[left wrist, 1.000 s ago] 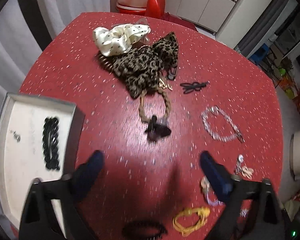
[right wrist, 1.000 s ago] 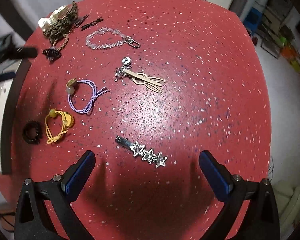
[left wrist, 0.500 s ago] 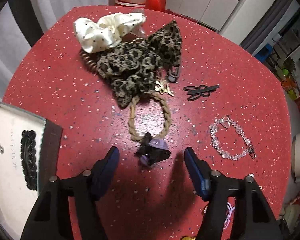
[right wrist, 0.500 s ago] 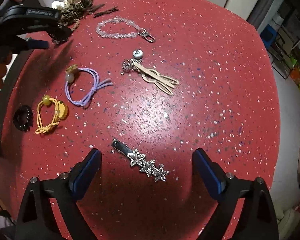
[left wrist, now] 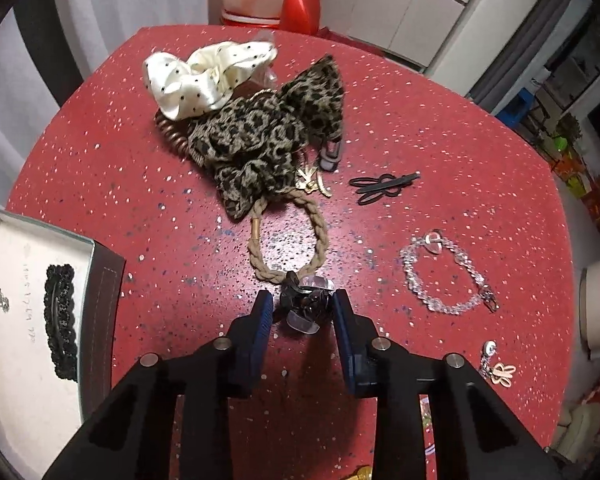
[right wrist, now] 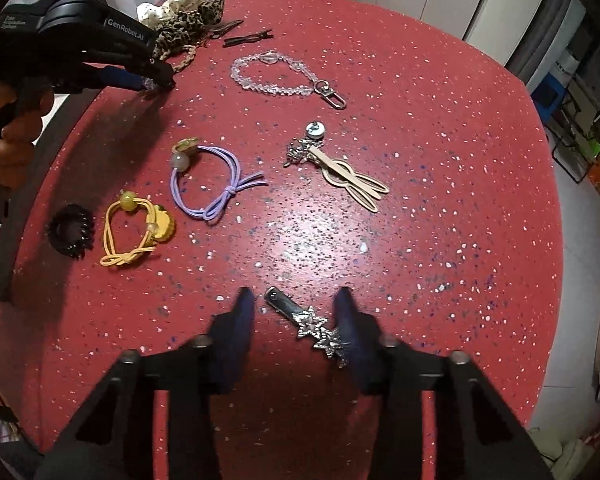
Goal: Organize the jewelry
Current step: 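Close left tool on black claw clip while right tool grasps silver star hair clip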
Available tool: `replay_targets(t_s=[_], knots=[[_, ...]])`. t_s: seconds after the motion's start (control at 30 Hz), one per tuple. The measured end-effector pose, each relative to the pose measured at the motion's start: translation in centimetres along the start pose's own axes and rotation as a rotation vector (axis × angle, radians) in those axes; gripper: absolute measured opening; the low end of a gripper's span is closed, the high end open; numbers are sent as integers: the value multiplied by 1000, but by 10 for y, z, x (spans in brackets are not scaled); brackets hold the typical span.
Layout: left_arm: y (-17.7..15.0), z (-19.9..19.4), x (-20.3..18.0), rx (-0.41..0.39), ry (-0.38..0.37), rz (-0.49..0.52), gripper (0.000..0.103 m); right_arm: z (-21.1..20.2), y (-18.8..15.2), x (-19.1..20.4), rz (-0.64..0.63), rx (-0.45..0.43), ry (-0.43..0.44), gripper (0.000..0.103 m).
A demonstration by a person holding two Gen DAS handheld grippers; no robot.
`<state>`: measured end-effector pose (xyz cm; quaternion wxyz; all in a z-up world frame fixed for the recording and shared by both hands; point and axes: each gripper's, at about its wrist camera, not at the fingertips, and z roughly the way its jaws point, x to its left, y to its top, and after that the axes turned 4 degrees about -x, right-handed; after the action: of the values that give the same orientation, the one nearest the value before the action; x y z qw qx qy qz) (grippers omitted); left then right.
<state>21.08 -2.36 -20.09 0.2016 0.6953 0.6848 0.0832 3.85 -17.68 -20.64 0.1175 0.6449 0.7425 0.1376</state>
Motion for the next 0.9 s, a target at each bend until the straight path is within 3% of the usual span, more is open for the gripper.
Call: replay_targets(t_s=[0.07,0.1,0.13,0.53,0.9], knots=[[-1,-5,-2,-10,-6,20,32,-6,-3,-4,12,3,3,33],[-3,-8,-4,-12,-7,28,32,-7,-2,-3,25,6,8,17],[-4,-10,-5,-15,-8,38,32,-7,-2,-2,47,13,17,11],[-35,-46,-8,25,-41,141,32,-24,-16,-35,359,49,87,10],[-71,-85,0,51,-67,207,32,-42,-28,-33,436,55,98,10]])
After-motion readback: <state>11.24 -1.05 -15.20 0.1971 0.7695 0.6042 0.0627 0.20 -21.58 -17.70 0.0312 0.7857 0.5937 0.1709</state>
